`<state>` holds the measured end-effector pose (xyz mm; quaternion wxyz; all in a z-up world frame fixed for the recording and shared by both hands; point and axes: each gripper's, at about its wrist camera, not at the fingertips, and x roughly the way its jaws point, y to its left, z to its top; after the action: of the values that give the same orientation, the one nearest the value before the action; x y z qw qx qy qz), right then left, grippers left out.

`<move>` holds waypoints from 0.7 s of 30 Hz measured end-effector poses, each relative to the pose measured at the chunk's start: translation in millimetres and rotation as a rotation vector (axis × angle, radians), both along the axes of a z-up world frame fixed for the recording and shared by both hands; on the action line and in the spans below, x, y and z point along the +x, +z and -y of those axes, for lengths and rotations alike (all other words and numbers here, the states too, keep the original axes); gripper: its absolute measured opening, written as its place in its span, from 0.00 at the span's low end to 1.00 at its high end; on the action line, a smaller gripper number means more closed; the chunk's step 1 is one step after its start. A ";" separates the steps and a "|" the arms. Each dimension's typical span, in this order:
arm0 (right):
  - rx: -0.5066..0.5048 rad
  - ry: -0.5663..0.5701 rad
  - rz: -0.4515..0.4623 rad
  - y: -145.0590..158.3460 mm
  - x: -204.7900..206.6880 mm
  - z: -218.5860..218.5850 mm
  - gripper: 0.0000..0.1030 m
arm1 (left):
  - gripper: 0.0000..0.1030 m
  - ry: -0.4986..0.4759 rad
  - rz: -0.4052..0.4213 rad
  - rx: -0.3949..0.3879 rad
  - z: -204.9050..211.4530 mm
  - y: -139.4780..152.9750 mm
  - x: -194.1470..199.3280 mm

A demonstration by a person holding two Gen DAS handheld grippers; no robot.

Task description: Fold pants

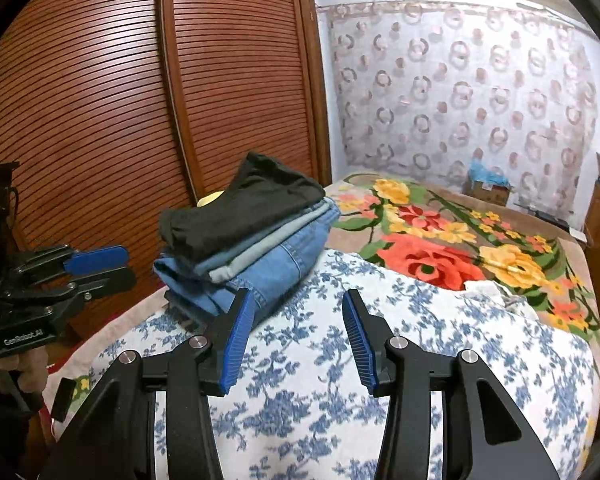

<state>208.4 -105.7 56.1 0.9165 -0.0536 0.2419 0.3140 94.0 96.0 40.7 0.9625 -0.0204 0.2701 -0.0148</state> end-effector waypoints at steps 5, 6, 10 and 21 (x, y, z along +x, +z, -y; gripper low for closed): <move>0.008 -0.037 0.004 -2.3 -19.5 12.4 0.46 | 0.37 -0.005 0.009 0.005 8.3 3.0 -5.1; 0.010 -0.045 0.004 -2.5 -24.1 15.4 0.46 | 0.41 -0.011 0.011 0.004 9.8 3.1 -6.1; 0.012 -0.077 0.011 -3.3 -43.5 25.3 0.46 | 0.50 -0.034 0.019 0.008 16.8 3.4 -12.2; 0.010 -0.171 0.026 -5.9 -103.4 46.4 0.47 | 1.00 -0.131 0.007 0.010 55.8 -7.6 -30.6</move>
<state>105.0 -152.0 50.3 0.9433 -0.0322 0.2323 0.2350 63.5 40.2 33.1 0.9605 0.0021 0.2674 -0.0768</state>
